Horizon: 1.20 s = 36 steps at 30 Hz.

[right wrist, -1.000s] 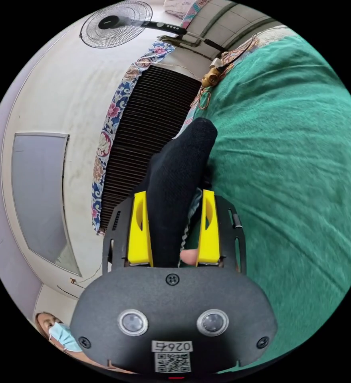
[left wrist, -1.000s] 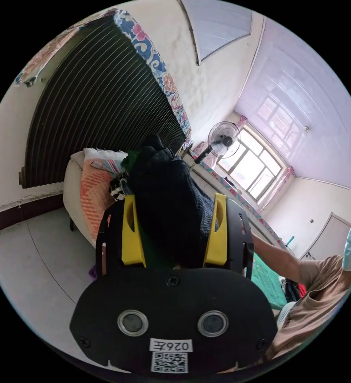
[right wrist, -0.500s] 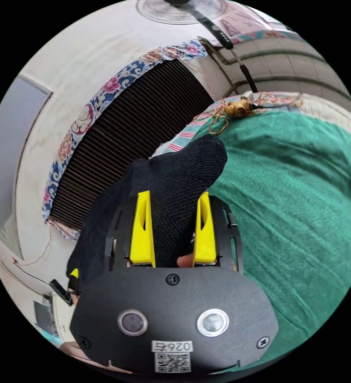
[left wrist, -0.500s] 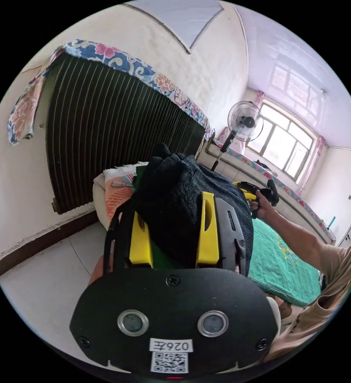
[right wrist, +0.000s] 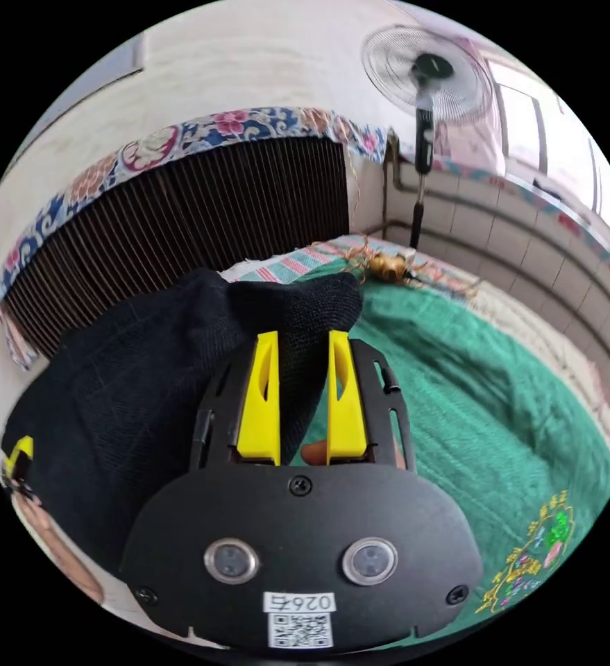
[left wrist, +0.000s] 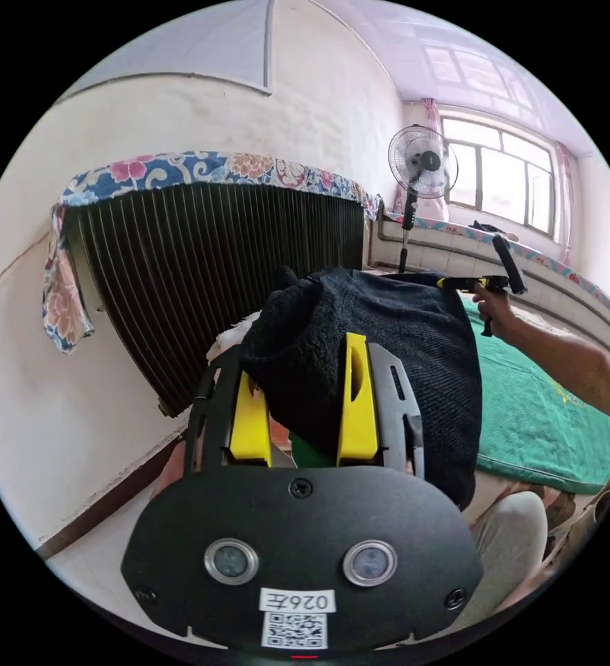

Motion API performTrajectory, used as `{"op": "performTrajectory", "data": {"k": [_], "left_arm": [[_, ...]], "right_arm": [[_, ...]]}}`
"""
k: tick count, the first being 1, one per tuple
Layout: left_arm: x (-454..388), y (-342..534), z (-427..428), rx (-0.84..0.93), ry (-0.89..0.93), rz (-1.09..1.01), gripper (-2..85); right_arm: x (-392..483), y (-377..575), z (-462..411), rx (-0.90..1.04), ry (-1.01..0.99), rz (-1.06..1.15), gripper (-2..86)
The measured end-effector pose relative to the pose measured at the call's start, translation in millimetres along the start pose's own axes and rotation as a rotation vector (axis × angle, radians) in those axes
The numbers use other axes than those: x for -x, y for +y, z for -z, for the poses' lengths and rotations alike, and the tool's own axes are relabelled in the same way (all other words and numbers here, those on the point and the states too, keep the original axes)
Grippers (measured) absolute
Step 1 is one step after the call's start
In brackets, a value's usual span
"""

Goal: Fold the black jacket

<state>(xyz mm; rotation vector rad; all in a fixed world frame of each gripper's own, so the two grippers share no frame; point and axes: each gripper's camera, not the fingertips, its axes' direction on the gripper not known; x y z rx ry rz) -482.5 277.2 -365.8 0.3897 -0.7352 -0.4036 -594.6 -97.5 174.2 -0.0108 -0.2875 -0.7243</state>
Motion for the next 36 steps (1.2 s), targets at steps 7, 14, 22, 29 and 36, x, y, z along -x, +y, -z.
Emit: {"op": "performTrajectory", "data": {"k": [7,14,22,29,36], "left_arm": [[14.9,-38.9,-30.0,0.008,0.368,0.004,9.4],[28.1,-37.5,-17.2,-0.109,0.603,0.124,6.1],[-27.8,-41.9,14.8,-0.199,0.842,0.151,5.6],[-173.8,-62.3,36.7,-0.195,1.226,0.056,5.8],[-364.8,-54.4,16.7,0.092,1.537,0.055,6.3]], "right_arm": [[-19.0,1.5,-11.1,0.126,-0.204,-0.141,-0.1],[10.1,1.0,98.5,-0.081,-0.348,-0.022,-1.2],[-39.2,43.7,225.9,-0.246,-0.562,-0.057,-1.4],[-169.0,149.3,337.2,-0.321,-0.422,-0.194,-1.5],[-312.5,245.6,407.3,-0.251,-0.021,-0.439,-1.3]]}}
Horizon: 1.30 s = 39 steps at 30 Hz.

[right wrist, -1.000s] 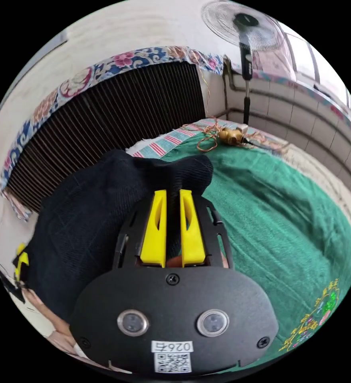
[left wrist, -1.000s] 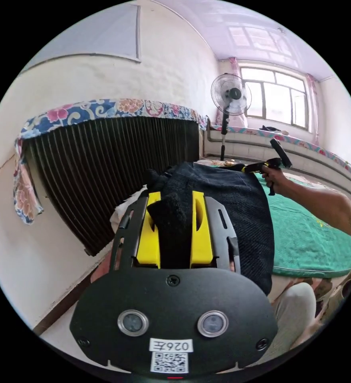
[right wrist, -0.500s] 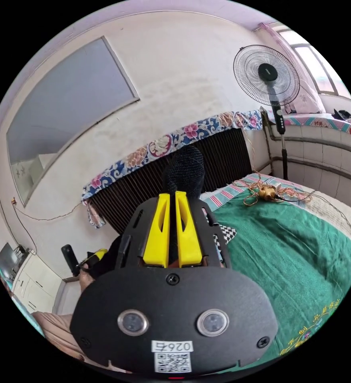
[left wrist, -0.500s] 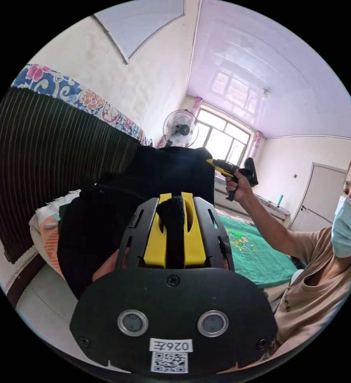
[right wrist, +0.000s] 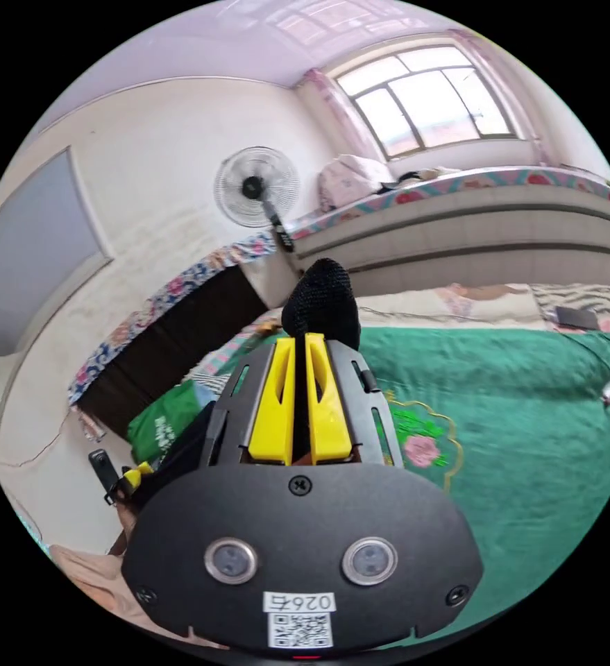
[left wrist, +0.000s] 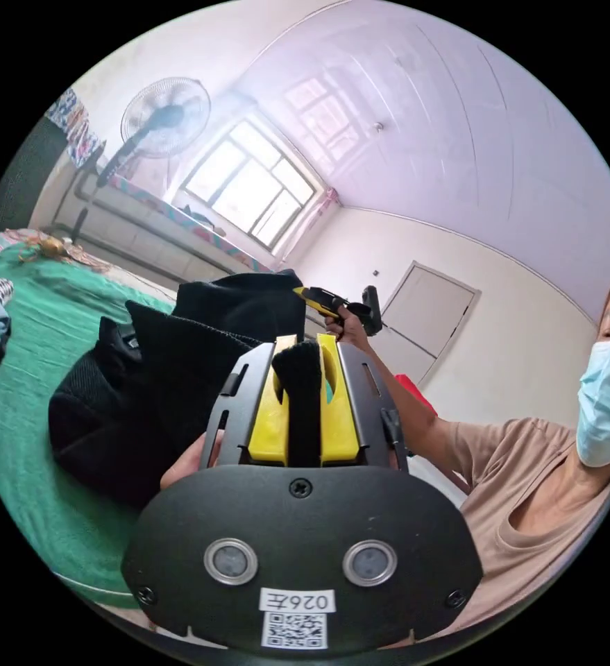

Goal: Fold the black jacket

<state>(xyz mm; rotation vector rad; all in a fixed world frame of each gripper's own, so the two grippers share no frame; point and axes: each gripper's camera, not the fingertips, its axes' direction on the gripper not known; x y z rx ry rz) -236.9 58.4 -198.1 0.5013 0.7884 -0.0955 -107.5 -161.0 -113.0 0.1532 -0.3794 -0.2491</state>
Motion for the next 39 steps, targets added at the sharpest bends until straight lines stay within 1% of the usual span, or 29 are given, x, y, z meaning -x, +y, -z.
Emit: {"op": "performTrajectory", "data": {"k": [2,3,4,5,6,8,9,11,13,16,18,20,22,24,25,26,28,30,31,33,35,38,39], "left_arm": [[6.4,10.3,-75.8,0.16,0.05,0.047,6.7],[6.8,11.9,-90.4,0.205,0.043,0.051,6.9],[4.0,12.6,-107.6,0.248,0.014,0.03,7.3],[-3.1,9.5,-109.3,0.234,-0.038,-0.018,7.8],[-7.6,7.2,-106.5,0.214,-0.064,-0.051,8.1],[-26.1,-2.4,-90.3,0.165,-0.161,-0.168,9.2],[-29.8,-4.5,-87.7,0.17,-0.173,-0.185,9.5],[-41.6,-9.9,-82.6,0.238,-0.195,-0.234,9.7],[-48.7,-9.1,-75.9,0.257,-0.248,-0.262,8.6],[-51.1,-3.7,-65.6,0.188,-0.396,-0.231,7.7],[-47.8,-2.7,-69.5,0.183,-0.434,-0.186,7.9],[-45.2,-0.6,-80.9,0.168,-0.48,-0.157,9.1],[-40.2,1.7,-88.9,0.138,-0.542,-0.107,13.3],[-33.4,5.0,-100.3,0.131,-0.586,-0.081,16.7],[-25.9,5.6,-113.0,0.179,-0.592,-0.053,16.9],[-16.8,5.2,-129.9,0.266,-0.585,-0.014,16.5],[-8.2,3.9,-153.5,0.387,-0.618,0.026,14.2],[-13.4,-1.3,-166.4,0.421,-0.662,-0.003,11.2],[-19.6,-7.4,-170.5,0.42,-0.664,-0.006,9.9],[-31.5,-17.5,-174.3,0.387,-0.562,-0.016,8.6],[-42.6,-28.7,-183.7,0.321,-0.353,0.021,7.8],[-64.4,-36.9,-218.4,0.314,-0.188,0.002,7.1],[-70.9,-37.5,-228.3,0.325,-0.163,-0.013,7.1]], "right_arm": [[-65.7,8.9,1.4,0.077,0.191,-0.121,-1.1],[-81.9,12.4,0.4,0.104,0.255,-0.159,-1.0],[-115.1,22.6,-1.9,0.167,0.399,-0.25,-1.0],[-144.1,34.3,1.4,0.211,0.478,-0.328,-1.1],[-155.1,40.4,8.1,0.2,0.488,-0.354,-1.1],[-175.7,64.7,48.0,0.078,0.287,-0.301,-1.0],[-178.7,70.2,56.4,0.064,0.251,-0.292,-1.0],[-179.8,95.2,86.5,0.046,0.162,-0.227,-0.9],[-170.3,116.8,108.2,0.028,0.132,-0.171,-0.8],[-146.7,152.4,142.9,0.002,0.08,-0.075,-0.5],[-133.4,170.5,162.0,-0.022,0.03,-0.042,0.1],[-115.4,185.4,182.4,-0.059,-0.112,0.025,2.9],[-102.6,195.0,191.2,-0.061,-0.201,0.067,4.6],[-88.2,206.5,195.1,-0.044,-0.201,0.125,5.3],[-78.0,215.2,193.7,-0.032,-0.168,0.183,5.4],[-68.7,222.9,186.9,0.013,-0.135,0.249,4.8],[-62.1,231.9,175.7,0.087,-0.136,0.31,4.1],[-65.0,237.6,170.4,0.123,-0.17,0.312,2.5],[-70.6,240.0,170.2,0.129,-0.188,0.306,1.4],[-85.5,240.6,173.4,0.141,-0.199,0.271,0.3],[-112.8,238.9,183.7,0.135,-0.213,0.207,-0.6],[-156.9,232.7,203.9,0.111,-0.237,0.08,-0.8],[-166.2,231.2,208.8,0.101,-0.245,0.054,-0.7]]}}
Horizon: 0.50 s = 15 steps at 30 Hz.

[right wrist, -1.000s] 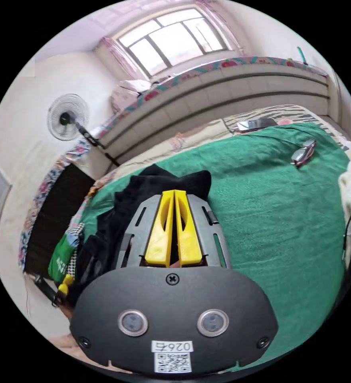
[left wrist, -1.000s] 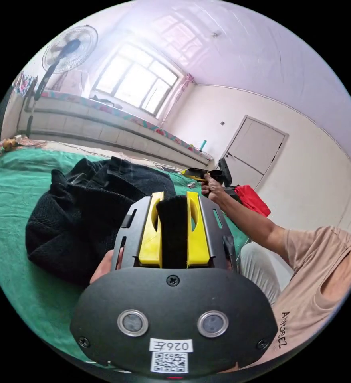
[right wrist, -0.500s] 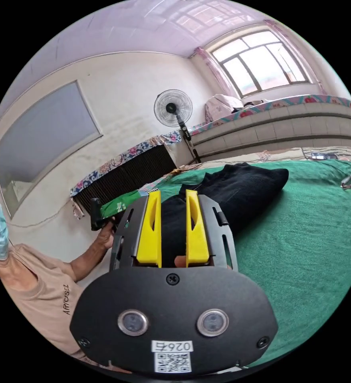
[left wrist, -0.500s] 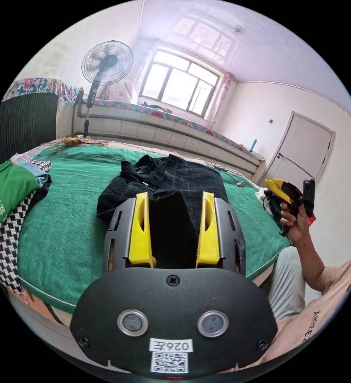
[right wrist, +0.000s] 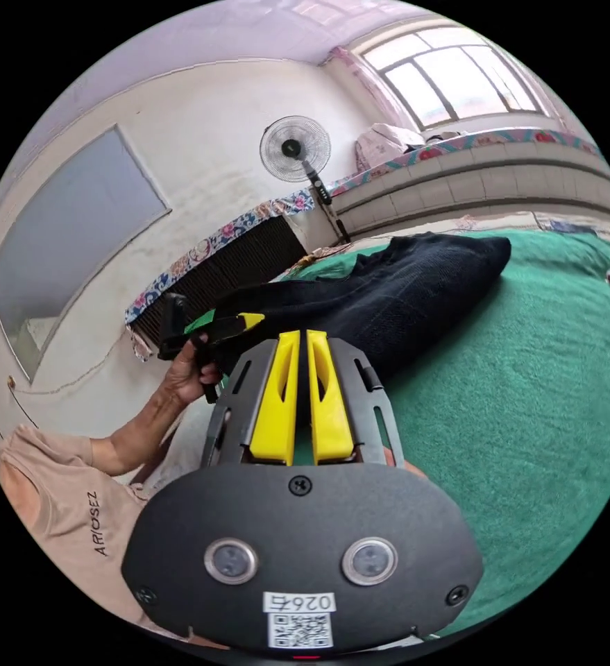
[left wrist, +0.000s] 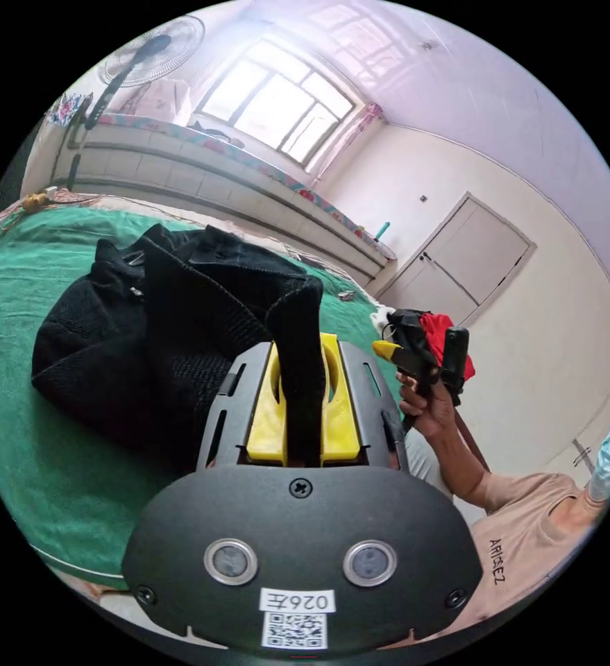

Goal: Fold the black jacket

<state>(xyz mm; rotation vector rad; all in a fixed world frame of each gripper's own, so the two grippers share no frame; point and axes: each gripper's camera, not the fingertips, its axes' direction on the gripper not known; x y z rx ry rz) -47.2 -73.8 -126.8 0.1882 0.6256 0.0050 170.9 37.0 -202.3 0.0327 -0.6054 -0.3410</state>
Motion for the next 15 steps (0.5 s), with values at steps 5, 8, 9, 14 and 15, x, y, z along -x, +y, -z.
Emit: {"op": "performTrajectory", "data": {"k": [5,8,9,14,15], "left_arm": [[-102.3,-16.3,-101.4,0.218,0.206,-0.285,6.9],[-167.4,-2.6,-161.4,0.432,0.239,-0.514,7.0],[-179.0,2.9,-172.2,0.484,0.225,-0.571,7.1],[-203.6,9.8,-208.7,0.558,0.25,-0.628,7.8],[-202.0,10.6,-213.8,0.599,0.267,-0.621,8.0]], "right_arm": [[-63.3,2.0,63.8,-0.13,-0.051,-0.202,3.1],[-97.2,8.4,95.3,-0.214,-0.077,-0.316,5.9],[-103.6,10.2,100.8,-0.229,-0.082,-0.341,6.2],[-132.7,11.6,128.2,-0.134,0.042,-0.418,6.0],[-132.9,9.7,129.2,-0.117,0.044,-0.416,5.9]]}}
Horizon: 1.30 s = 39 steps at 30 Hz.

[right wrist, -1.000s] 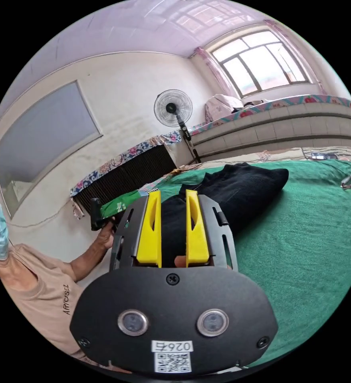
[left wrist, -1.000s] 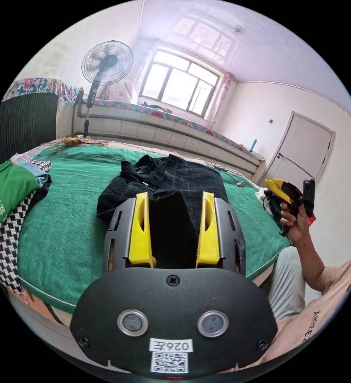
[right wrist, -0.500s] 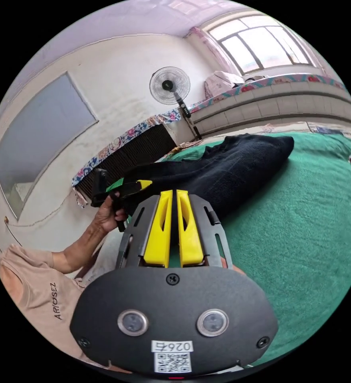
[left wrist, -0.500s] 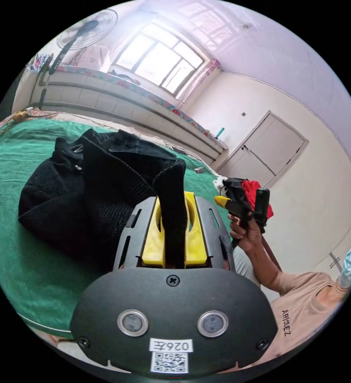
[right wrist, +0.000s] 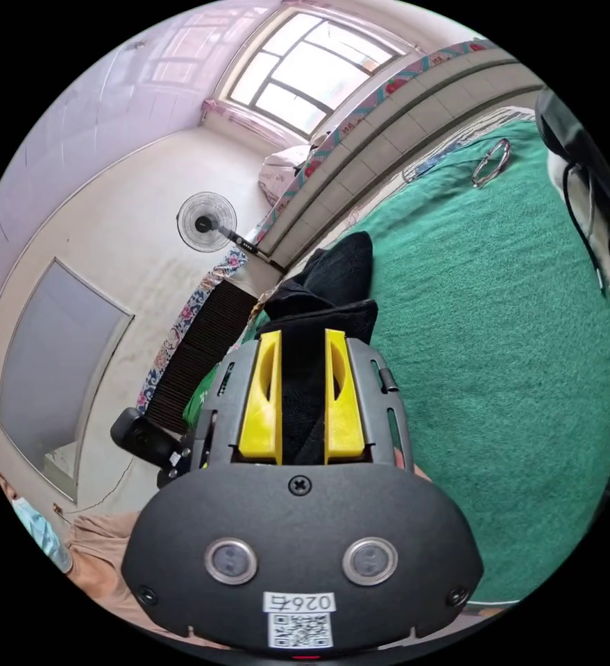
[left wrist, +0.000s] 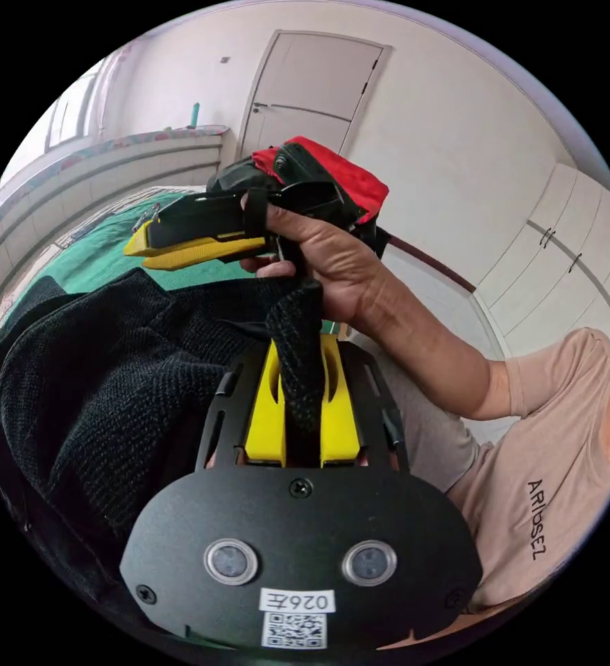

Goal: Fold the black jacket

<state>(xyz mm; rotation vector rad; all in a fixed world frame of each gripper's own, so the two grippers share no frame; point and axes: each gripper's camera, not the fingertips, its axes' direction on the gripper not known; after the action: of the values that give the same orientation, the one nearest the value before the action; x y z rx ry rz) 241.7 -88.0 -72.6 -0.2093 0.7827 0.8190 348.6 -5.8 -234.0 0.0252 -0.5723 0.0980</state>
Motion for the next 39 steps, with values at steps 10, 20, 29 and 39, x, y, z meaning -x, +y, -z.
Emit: {"op": "performTrajectory", "data": {"k": [10,20,29,39], "left_arm": [[-29.2,13.0,26.7,0.132,0.055,-0.321,10.1],[79.7,73.2,190.3,0.014,-0.181,-0.085,-0.5],[298.9,140.1,306.5,-0.181,-0.884,0.667,15.1],[391.9,79.3,267.0,0.179,-0.563,0.707,9.4]], "right_arm": [[28.8,7.9,24.7,-0.205,-0.01,0.149,-0.6],[151.1,-19.0,-97.9,0.036,0.325,0.545,4.7],[215.0,-74.9,-298.8,0.305,0.488,0.749,6.4],[226.5,-37.5,-391.4,0.484,0.815,0.975,4.1]]}}
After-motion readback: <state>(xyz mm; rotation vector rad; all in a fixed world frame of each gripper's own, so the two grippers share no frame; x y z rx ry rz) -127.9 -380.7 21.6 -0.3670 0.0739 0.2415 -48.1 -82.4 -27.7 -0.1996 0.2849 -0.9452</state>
